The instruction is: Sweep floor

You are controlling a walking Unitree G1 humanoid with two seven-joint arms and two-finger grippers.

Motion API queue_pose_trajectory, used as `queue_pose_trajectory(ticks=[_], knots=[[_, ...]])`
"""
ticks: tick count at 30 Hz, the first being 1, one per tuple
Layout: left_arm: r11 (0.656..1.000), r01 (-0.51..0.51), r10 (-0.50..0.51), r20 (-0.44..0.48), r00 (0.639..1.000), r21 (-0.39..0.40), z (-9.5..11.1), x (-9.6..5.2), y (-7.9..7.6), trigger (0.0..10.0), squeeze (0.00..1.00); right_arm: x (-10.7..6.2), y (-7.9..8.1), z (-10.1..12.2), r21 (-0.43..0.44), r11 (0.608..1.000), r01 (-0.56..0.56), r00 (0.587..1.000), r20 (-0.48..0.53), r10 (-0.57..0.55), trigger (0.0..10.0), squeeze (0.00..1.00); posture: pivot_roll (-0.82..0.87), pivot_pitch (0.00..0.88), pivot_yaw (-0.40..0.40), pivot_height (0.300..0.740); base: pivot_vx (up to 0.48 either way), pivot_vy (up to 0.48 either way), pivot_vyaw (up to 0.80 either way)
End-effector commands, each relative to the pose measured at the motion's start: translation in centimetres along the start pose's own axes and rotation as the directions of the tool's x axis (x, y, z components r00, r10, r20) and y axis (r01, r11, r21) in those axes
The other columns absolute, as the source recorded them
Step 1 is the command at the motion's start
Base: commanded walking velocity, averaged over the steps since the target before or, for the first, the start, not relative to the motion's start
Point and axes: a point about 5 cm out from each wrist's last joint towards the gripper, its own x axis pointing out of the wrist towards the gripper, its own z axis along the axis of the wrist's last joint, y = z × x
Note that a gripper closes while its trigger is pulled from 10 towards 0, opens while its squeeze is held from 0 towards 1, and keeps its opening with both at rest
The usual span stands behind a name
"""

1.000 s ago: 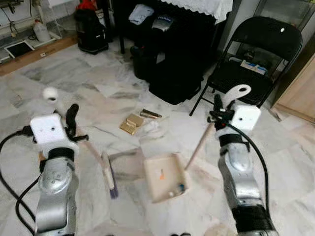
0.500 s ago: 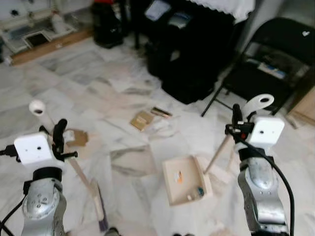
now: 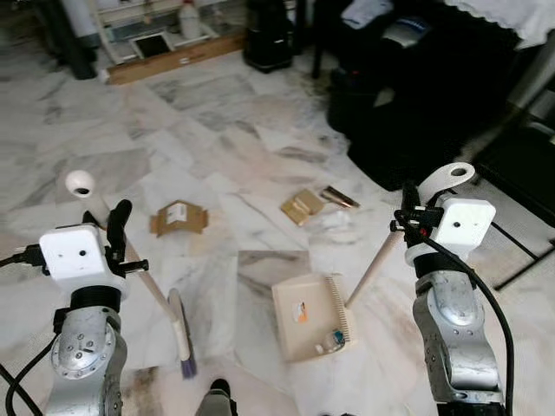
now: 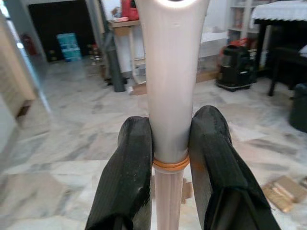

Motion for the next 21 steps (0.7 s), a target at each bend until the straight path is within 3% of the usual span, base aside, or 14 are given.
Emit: queue_pose_trajectory(ticks=[1,21], knots=[[0.999,-0.014,0.013,0.016,1.000,0.042,0.5,-0.1,0.5,10.0,0.00,0.1,0.0,1.7,0.038,0.999,0.005,0.997,0.071,-0.008,10.0,0.00,-0.02,0.159,-0.016,0.740,0.000,0.000,0.80],[0.999,0.005,-0.005,-0.002,1.000,0.053,0.1,-0.3,0.1,10.0,0.00,0.8,1.1,3.0,0.061,0.997,-0.054,0.994,0.095,0.048,10.0,0.00,-0.03,0.123,-0.018,0.740,0.000,0.000,0.80]])
